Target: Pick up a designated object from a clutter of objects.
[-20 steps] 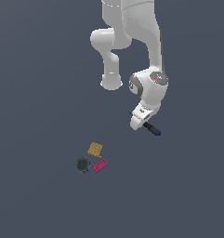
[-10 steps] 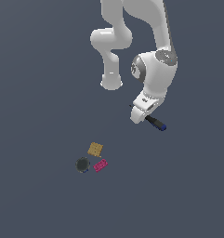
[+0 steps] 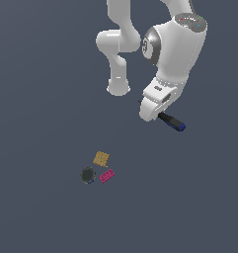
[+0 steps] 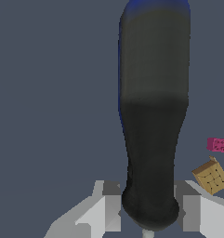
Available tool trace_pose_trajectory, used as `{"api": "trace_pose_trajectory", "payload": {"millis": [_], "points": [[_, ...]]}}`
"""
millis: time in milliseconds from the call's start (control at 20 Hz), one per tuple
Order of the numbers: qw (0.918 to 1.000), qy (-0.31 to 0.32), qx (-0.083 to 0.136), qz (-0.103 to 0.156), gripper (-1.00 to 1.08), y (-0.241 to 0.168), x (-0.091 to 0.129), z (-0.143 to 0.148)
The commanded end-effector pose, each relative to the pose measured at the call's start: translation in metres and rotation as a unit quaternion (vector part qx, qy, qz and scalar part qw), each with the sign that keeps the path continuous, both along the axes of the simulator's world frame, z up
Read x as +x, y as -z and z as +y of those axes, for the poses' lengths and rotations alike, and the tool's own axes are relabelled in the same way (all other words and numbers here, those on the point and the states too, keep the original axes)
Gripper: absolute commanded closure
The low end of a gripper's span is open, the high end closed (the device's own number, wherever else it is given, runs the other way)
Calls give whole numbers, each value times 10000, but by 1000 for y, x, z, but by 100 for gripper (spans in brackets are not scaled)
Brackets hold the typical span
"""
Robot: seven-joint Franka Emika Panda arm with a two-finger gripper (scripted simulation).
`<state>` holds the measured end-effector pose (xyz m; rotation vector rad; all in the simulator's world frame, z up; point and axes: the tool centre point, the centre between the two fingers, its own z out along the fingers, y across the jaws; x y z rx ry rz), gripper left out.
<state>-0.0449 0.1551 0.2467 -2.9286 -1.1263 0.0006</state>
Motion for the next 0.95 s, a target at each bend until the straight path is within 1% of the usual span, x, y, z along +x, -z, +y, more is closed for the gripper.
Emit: {"api": "trace_pose_trajectory", "payload": {"millis": [0,250,450,650,900], "points": [[10000,1,1,-2,108,-24,7,-3],[10000,6,-7,-5,108,-60,20,-8],[10000,11,-13,-7,108,-81,28,-11],[10000,13,-15,-8,108,-93,33,-13],[10000,13,-15,-8,108,-98,35,-13]]}}
